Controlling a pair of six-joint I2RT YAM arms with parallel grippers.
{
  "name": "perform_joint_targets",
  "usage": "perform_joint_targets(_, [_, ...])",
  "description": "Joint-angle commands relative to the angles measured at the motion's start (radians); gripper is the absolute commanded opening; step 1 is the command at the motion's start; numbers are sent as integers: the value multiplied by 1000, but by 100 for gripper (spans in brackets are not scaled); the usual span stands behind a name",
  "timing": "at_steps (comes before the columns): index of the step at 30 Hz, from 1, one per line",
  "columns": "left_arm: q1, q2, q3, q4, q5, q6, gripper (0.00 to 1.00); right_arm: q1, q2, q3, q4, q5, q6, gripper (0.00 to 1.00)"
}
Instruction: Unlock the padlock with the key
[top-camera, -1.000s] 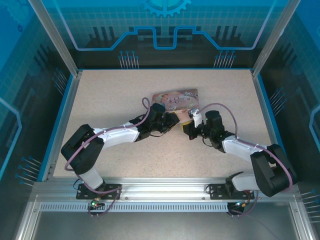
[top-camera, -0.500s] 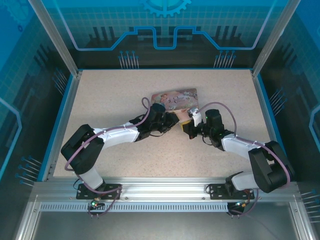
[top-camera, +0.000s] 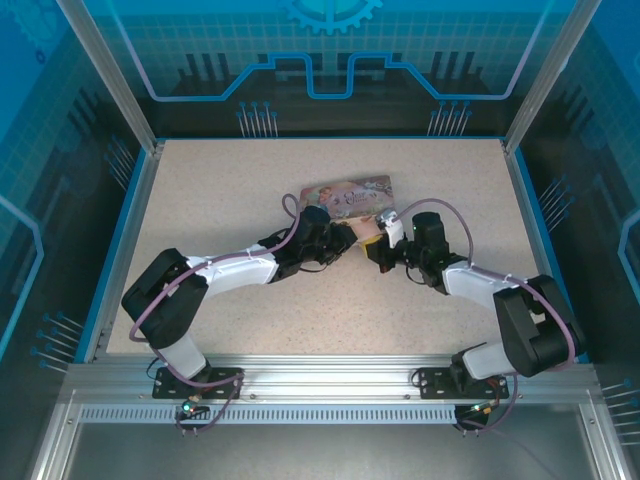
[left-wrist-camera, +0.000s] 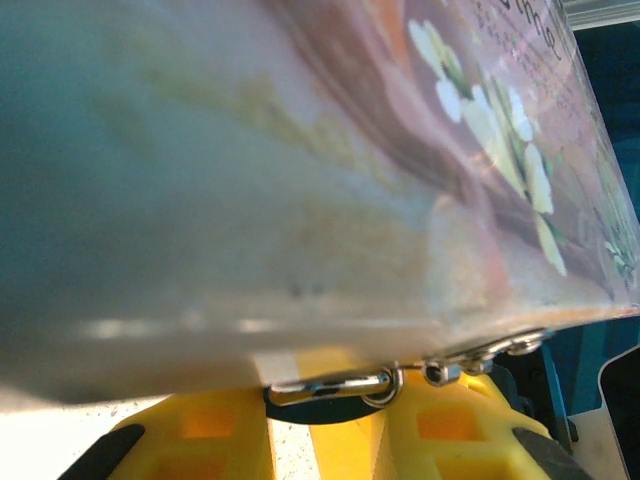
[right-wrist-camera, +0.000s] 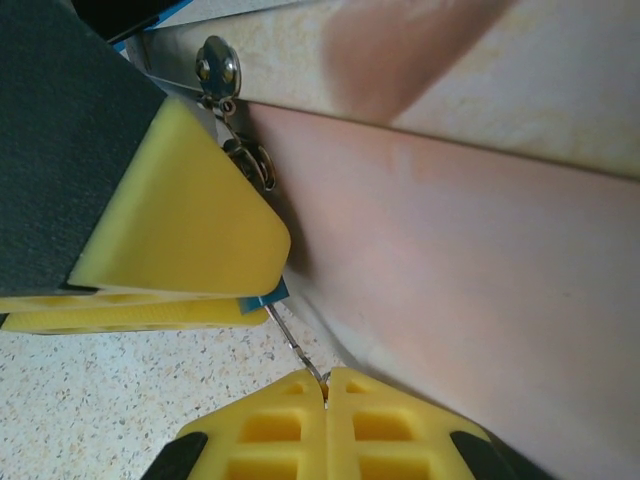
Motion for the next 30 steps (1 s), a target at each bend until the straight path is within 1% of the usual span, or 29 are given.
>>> perform_joint_targets(1, [-32, -22, 19, -15, 101, -19, 1, -9, 18, 69, 134, -21, -9, 0])
perform_joint_targets(11, [-34, -23, 13, 3, 94, -26, 2, 14, 56, 45, 185, -23, 32, 0])
perform_joint_targets(15, [-38, -18, 14, 3, 97, -28, 1, 23, 80, 58, 226, -29, 61, 0])
perform_joint_targets(21, [-39, -17, 11, 10, 98, -32, 1, 36, 102, 86, 236, -38, 68, 0])
perform_joint_targets(25, [-41, -15, 9, 3, 94, -29, 1, 31, 100, 77, 274, -47, 94, 0])
perform_joint_targets(30, [-42, -6, 3, 6, 91, -30, 1, 33, 71, 70, 268, -65, 97, 0])
